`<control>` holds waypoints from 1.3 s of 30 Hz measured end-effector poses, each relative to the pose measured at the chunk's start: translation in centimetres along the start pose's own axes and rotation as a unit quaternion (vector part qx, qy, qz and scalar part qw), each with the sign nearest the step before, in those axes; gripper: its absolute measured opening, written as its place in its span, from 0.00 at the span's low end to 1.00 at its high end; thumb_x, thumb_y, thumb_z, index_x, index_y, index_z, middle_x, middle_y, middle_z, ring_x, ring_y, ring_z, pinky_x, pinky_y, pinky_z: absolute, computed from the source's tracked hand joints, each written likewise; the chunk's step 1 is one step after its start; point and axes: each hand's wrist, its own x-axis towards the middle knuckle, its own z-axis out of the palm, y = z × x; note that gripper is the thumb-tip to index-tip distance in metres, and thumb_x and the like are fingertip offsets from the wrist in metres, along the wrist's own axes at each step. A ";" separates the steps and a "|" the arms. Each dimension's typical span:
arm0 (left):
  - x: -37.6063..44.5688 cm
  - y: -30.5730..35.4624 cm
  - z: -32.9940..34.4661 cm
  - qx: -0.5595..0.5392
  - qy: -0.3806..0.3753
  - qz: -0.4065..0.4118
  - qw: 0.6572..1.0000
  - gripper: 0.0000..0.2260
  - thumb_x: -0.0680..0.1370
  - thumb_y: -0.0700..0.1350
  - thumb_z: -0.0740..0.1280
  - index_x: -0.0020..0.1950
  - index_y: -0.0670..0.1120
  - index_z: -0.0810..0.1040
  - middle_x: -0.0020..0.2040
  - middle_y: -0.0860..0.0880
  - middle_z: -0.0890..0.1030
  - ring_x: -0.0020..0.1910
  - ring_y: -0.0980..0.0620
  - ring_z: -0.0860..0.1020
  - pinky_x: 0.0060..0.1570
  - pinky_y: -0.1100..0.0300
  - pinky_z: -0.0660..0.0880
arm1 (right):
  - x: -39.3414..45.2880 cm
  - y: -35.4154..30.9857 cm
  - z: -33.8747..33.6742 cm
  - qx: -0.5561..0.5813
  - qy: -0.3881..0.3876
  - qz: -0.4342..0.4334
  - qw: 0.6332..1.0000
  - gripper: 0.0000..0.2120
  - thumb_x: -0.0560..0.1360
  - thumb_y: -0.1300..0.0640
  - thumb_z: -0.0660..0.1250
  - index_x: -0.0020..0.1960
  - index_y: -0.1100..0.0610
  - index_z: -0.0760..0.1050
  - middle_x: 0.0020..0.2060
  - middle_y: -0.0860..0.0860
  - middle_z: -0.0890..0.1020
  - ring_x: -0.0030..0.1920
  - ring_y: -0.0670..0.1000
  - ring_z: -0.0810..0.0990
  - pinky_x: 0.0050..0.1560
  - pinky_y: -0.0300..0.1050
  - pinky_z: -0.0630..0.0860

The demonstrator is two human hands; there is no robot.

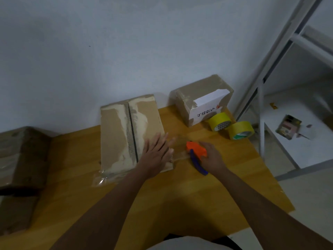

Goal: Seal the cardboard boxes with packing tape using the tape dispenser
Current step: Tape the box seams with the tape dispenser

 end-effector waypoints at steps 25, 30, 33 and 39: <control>0.1 -0.4 -0.2 -0.044 0.001 0.004 0.999 0.22 0.84 0.56 0.43 0.80 0.59 0.50 0.81 0.56 0.40 0.78 0.55 0.33 0.76 0.45 0.34 | -2.7 -1.7 2.2 0.247 0.039 -0.064 0.966 0.09 0.82 0.58 0.60 0.45 0.63 0.70 0.26 0.50 0.71 0.25 0.45 0.66 0.31 0.44 0.63; 0.0 -0.4 -0.1 -0.051 0.002 0.005 0.999 0.25 0.82 0.60 0.40 0.80 0.60 0.50 0.81 0.57 0.41 0.78 0.56 0.34 0.76 0.45 0.34 | -3.1 -1.0 1.5 0.257 0.014 -0.083 0.963 0.10 0.82 0.55 0.60 0.48 0.62 0.70 0.27 0.56 0.69 0.25 0.48 0.62 0.29 0.45 0.60; 0.1 -0.5 0.1 -0.042 0.005 0.003 0.999 0.24 0.83 0.59 0.43 0.80 0.60 0.50 0.81 0.57 0.40 0.77 0.56 0.33 0.76 0.44 0.34 | -3.0 -0.7 1.3 0.258 0.028 -0.060 0.964 0.10 0.80 0.51 0.63 0.46 0.57 0.73 0.26 0.50 0.70 0.27 0.48 0.64 0.28 0.43 0.61; 0.1 -0.3 0.1 -0.033 0.006 0.001 0.999 0.24 0.84 0.58 0.43 0.80 0.59 0.50 0.81 0.57 0.41 0.77 0.56 0.32 0.76 0.45 0.34 | -2.9 -2.1 1.4 0.257 0.075 -0.023 0.963 0.08 0.79 0.52 0.66 0.45 0.55 0.76 0.43 0.51 0.80 0.42 0.50 0.77 0.43 0.46 0.71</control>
